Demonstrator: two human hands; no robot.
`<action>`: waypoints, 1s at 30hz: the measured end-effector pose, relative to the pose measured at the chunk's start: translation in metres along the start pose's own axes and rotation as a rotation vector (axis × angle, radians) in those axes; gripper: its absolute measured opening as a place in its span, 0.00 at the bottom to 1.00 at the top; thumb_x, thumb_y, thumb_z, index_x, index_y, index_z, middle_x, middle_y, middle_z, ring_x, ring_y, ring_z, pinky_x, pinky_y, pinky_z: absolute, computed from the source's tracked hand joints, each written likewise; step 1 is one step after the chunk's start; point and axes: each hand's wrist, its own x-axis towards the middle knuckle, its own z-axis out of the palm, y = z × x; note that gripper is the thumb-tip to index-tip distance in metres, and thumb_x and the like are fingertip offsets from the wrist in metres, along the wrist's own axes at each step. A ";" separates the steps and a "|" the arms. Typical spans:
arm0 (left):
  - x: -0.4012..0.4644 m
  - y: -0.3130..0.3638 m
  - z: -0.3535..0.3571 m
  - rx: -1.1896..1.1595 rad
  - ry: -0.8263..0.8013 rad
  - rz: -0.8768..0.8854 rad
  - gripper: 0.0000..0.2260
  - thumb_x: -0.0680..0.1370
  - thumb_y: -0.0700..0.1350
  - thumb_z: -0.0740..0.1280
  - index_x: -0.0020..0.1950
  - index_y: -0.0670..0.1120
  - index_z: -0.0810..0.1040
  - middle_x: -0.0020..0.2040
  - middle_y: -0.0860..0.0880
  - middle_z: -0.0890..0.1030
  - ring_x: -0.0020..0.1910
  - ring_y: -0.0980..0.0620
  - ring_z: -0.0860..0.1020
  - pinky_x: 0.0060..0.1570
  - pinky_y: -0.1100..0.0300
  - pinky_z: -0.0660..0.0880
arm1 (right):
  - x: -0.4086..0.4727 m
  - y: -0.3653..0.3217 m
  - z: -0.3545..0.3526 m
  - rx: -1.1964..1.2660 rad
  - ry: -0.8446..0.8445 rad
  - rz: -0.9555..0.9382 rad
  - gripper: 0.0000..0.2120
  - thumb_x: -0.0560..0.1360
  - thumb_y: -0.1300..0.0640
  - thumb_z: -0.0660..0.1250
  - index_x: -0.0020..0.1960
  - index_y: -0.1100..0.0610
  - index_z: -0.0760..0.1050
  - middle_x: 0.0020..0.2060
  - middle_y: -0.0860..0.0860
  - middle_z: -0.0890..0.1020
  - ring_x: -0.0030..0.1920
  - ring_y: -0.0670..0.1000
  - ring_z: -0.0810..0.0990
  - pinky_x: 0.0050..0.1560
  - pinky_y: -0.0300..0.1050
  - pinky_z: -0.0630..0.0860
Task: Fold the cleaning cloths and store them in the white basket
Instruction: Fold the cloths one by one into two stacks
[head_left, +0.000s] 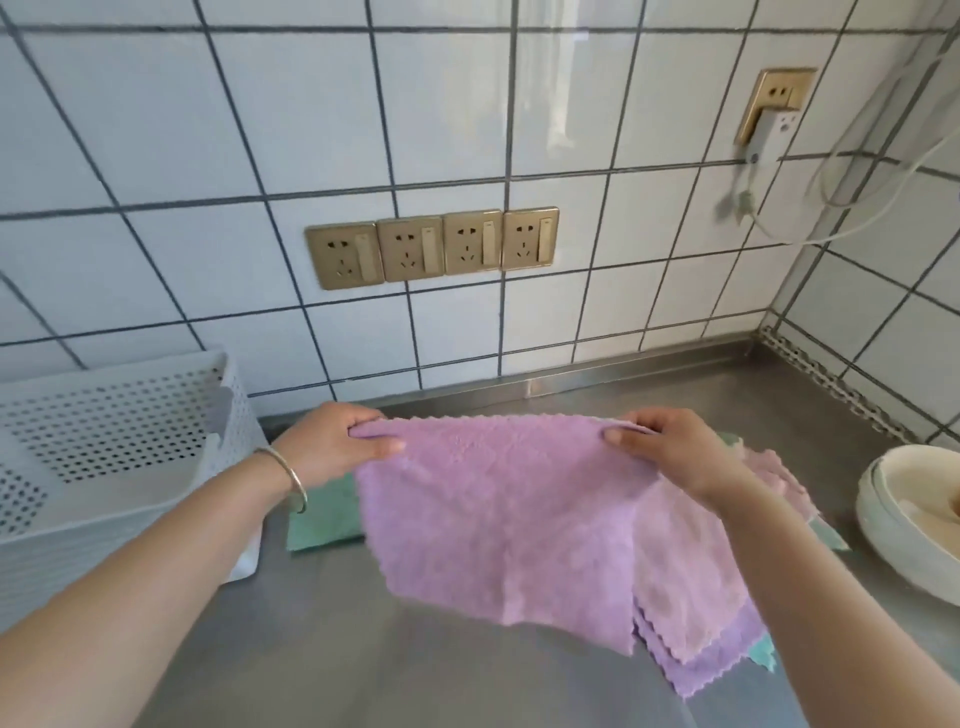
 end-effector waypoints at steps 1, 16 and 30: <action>-0.008 -0.009 -0.012 -0.086 0.078 -0.049 0.17 0.64 0.60 0.71 0.28 0.47 0.75 0.25 0.55 0.70 0.26 0.57 0.66 0.33 0.60 0.63 | 0.005 -0.007 0.016 0.089 0.015 -0.006 0.13 0.68 0.50 0.74 0.37 0.60 0.78 0.29 0.51 0.75 0.30 0.49 0.71 0.32 0.39 0.67; -0.176 -0.083 -0.003 -0.300 0.126 -0.188 0.11 0.77 0.55 0.61 0.43 0.71 0.78 0.42 0.69 0.80 0.42 0.70 0.76 0.46 0.78 0.68 | -0.028 0.036 0.123 0.339 -0.448 0.117 0.17 0.77 0.50 0.61 0.52 0.62 0.81 0.46 0.54 0.84 0.48 0.50 0.81 0.49 0.41 0.74; -0.223 -0.166 0.109 -0.438 -0.217 -0.674 0.12 0.78 0.47 0.61 0.48 0.41 0.80 0.38 0.50 0.77 0.37 0.55 0.71 0.43 0.63 0.72 | -0.087 0.117 0.162 -0.077 -0.530 0.506 0.11 0.78 0.62 0.61 0.41 0.55 0.79 0.30 0.48 0.83 0.32 0.44 0.81 0.34 0.34 0.76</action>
